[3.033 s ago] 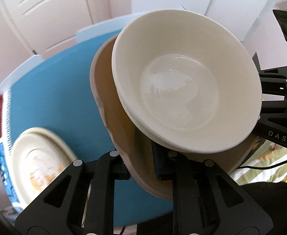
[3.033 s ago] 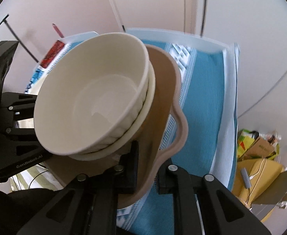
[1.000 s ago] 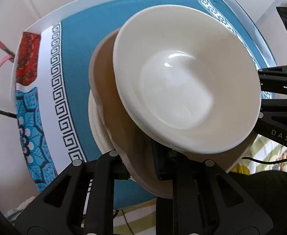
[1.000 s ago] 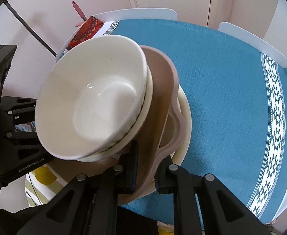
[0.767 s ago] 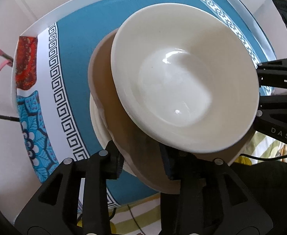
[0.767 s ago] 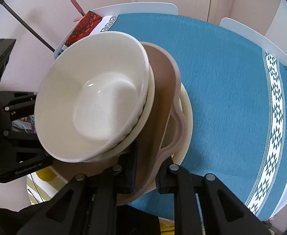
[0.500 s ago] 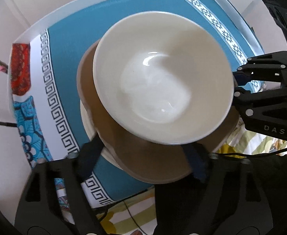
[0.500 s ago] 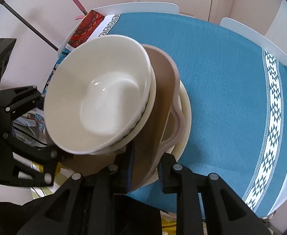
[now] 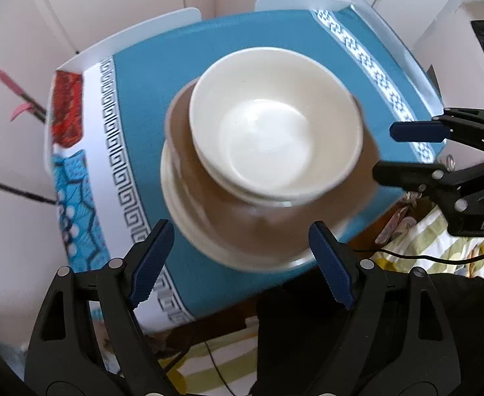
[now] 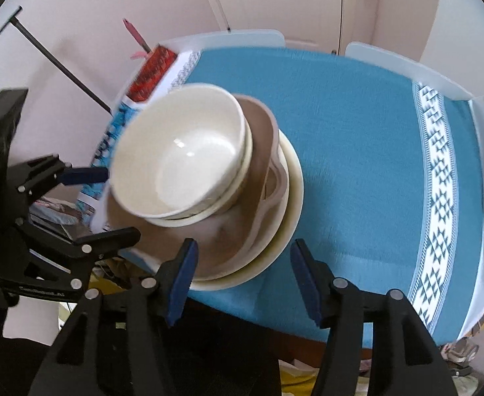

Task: Organize plates and bowls

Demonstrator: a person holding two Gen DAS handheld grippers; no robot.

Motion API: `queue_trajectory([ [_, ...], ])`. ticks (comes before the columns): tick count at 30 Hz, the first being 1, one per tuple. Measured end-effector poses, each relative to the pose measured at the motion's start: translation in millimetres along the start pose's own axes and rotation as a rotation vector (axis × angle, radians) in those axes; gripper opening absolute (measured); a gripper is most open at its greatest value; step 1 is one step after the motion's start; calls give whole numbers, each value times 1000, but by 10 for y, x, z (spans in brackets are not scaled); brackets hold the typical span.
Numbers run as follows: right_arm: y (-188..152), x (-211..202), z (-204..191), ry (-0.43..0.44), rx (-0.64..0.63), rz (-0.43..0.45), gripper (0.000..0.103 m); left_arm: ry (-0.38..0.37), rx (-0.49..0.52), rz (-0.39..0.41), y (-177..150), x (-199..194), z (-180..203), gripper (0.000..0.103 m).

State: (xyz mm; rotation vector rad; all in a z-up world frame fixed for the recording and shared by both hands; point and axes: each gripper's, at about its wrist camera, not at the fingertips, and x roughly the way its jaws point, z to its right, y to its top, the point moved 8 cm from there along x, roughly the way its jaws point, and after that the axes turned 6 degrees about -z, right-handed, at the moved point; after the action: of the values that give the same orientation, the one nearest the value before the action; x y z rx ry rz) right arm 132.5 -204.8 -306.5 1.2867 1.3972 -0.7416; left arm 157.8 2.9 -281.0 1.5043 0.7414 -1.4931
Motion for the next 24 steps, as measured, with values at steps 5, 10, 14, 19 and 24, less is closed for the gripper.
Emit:
queue_trajectory([
  [5,-39,-587,-90,-39,-11,149,55,34,-70,177,-73,-598,37,83],
  [10,-27,-1376,-203,-107,1,391,88,113,-132,450,-91,-1459,130,83],
  [14,-69,-2016,-266,-174,26,591,97,235,-181,696,-115,-2190,216,103],
  [19,-104,-2531,-347,-251,48,753,102,329,-178,903,-209,-2778,392,103],
  [24,-161,-2764,-297,-304,83,831,102,328,-207,948,-205,-2942,418,103],
])
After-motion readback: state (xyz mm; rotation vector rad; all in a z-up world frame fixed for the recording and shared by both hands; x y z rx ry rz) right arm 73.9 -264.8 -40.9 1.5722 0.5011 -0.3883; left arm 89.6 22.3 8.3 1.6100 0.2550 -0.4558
